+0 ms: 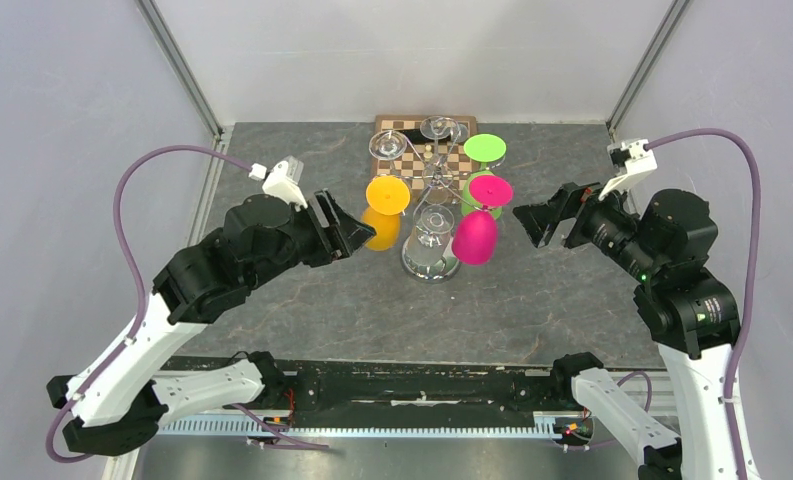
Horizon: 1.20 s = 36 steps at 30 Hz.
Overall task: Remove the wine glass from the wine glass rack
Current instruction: Pick up the wine glass from the wine rack.
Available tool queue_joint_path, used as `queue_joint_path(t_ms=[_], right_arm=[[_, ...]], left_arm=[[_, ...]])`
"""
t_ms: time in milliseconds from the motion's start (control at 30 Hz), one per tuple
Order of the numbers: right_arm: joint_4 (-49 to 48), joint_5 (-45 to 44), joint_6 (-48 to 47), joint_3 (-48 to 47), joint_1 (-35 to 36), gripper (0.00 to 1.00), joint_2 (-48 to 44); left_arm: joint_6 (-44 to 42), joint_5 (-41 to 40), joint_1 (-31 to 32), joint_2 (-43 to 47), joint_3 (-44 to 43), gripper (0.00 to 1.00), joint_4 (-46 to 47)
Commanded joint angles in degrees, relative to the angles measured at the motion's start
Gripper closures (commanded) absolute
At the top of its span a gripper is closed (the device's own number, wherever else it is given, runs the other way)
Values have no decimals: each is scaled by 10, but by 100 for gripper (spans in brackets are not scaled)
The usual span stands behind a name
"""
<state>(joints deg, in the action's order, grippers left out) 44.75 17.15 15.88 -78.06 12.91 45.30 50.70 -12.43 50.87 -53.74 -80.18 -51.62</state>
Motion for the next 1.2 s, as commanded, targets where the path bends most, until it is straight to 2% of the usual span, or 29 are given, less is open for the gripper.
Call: queue_joint_path(t_ms=[0,167,400,600,767,967,1167], right_arm=[[-49,6,-2,0,2,2,3],[-50,1,-9,-9,5,2,7],[-57,-11,-26,-13,15,2,1],[-59,-17,-27,-16,17,2,3],[-62,-20,-29,-16,19,2,6],[-61,-21,-29,-16,20,2,9],[-60,-24,-29,-12,20,2,8]], left_arm=[[77,-8,-1,13,15,26,90],[128,-5,-4,15,46,26,130],[139,4,-27,0,58,26,157],[158,102,-108,-18,87,29,195],[155,128,-151,-25,93,29,207],[159,191,-198,-41,109,41,229],[165,221,-207,-50,118,52,249]])
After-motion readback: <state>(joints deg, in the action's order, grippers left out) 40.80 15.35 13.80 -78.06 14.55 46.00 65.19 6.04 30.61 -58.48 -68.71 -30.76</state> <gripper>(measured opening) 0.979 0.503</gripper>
